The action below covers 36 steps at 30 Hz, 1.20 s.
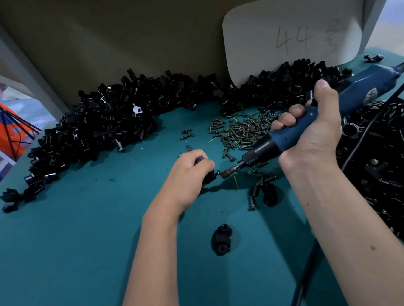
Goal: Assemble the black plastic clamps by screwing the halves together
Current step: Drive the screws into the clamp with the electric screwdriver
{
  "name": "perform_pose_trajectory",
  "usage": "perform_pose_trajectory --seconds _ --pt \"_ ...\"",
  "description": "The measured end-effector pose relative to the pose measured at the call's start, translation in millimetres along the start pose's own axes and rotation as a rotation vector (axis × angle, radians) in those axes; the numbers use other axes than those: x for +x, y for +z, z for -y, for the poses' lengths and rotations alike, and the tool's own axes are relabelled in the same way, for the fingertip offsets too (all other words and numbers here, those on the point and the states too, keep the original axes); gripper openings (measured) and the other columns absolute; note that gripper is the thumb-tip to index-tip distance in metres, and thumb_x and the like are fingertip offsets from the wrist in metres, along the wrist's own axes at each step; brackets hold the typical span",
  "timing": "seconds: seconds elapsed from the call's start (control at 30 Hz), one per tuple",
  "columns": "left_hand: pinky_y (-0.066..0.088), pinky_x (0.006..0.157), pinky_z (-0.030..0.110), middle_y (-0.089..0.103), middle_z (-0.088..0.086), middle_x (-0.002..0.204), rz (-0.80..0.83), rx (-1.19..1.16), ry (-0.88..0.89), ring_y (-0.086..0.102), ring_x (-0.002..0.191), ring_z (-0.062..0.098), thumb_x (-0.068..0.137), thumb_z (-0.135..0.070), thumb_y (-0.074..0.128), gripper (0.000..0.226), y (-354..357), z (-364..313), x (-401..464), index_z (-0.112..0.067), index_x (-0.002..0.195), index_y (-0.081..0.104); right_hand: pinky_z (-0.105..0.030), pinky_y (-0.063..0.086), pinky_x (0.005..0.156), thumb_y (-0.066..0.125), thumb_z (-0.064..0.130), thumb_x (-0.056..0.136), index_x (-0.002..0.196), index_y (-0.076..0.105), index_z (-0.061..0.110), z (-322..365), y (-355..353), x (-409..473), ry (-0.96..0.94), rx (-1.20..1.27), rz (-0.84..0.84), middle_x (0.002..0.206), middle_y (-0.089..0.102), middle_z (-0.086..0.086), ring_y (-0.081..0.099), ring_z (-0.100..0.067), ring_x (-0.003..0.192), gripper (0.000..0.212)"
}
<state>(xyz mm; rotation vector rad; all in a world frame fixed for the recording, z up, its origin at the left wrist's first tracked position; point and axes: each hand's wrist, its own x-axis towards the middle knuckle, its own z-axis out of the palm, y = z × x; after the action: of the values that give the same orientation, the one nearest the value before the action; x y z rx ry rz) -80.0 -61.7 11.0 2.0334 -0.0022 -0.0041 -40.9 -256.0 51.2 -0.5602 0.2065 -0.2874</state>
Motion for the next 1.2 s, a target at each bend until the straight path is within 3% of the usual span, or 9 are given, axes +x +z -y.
perform_pose_trajectory --seconds 0.2,0.73,1.03,1.2 --pt "0.022 0.054 0.032 0.032 -0.009 0.059 0.015 0.027 -0.002 0.028 0.054 0.015 0.079 -0.038 0.051 0.023 -1.6 -1.4 -0.2 -0.018 0.069 0.042 -0.024 0.039 0.048 0.069 0.033 0.094 0.082 0.043 0.019 2.5 -0.3 0.8 0.016 0.051 -0.006 0.062 0.046 0.004 0.041 -0.012 0.048 0.031" --pt "0.026 0.061 0.034 0.037 -0.012 0.057 0.099 -0.012 -0.020 0.033 0.053 0.010 0.077 -0.038 0.053 0.022 -3.5 -1.5 -0.6 -0.019 0.068 0.046 -0.024 0.036 0.048 0.060 0.019 0.095 0.074 0.041 0.020 2.3 1.3 -0.6 0.028 0.049 0.033 0.060 0.042 0.005 0.036 -0.011 0.049 0.028" --pt "0.028 0.067 0.041 0.039 0.006 0.072 0.105 0.035 -0.059 0.037 0.068 0.020 0.074 -0.037 0.054 0.034 2.9 -2.5 3.1 -0.006 0.074 0.043 -0.026 0.037 0.048 0.056 0.016 0.095 0.074 0.041 0.019 5.3 4.6 -6.7 -0.050 -0.029 0.119 0.061 0.040 0.003 0.036 -0.012 0.048 0.026" --pt "0.027 0.055 0.031 0.037 0.001 0.068 0.086 -0.098 -0.066 0.034 0.057 0.015 0.074 -0.036 0.055 0.033 1.6 -0.2 1.9 -0.007 0.073 0.042 -0.026 0.036 0.048 0.055 0.017 0.096 0.072 0.039 0.020 4.4 7.2 -7.7 -0.032 0.006 0.115 0.061 0.039 0.004 0.035 -0.012 0.048 0.029"
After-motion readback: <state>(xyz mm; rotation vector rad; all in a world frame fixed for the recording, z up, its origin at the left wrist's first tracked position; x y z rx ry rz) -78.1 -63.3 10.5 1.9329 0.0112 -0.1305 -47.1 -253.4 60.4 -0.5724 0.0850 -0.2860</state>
